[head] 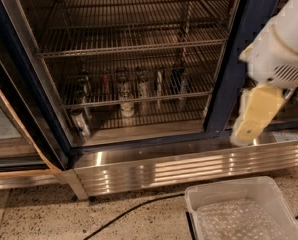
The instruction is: Pick coke can from bottom shelf of fridge
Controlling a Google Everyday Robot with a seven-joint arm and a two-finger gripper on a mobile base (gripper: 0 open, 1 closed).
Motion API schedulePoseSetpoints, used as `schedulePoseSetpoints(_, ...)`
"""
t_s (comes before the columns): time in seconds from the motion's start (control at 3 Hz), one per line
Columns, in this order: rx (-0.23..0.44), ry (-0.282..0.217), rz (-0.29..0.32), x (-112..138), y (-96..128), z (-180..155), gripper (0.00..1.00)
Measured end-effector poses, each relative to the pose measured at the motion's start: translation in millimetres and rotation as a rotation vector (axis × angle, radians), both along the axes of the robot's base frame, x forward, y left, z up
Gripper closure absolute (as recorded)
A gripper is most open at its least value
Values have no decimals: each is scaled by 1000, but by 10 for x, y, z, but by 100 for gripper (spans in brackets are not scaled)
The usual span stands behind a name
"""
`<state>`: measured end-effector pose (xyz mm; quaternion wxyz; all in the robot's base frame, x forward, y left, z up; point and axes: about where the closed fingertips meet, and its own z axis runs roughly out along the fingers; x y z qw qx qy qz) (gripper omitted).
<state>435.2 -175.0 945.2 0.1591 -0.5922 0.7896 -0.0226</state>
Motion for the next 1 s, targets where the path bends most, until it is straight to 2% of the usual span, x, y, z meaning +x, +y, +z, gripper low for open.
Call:
schedulePoseSetpoints(0.33, 26, 50, 5, -98, 371, -456, 0)
schedulePoseSetpoints(0.67, 63, 63, 37, -169, 702, -886, 0)
schedulePoseSetpoints(1.0, 100, 59, 83, -238, 916, -1437, 0)
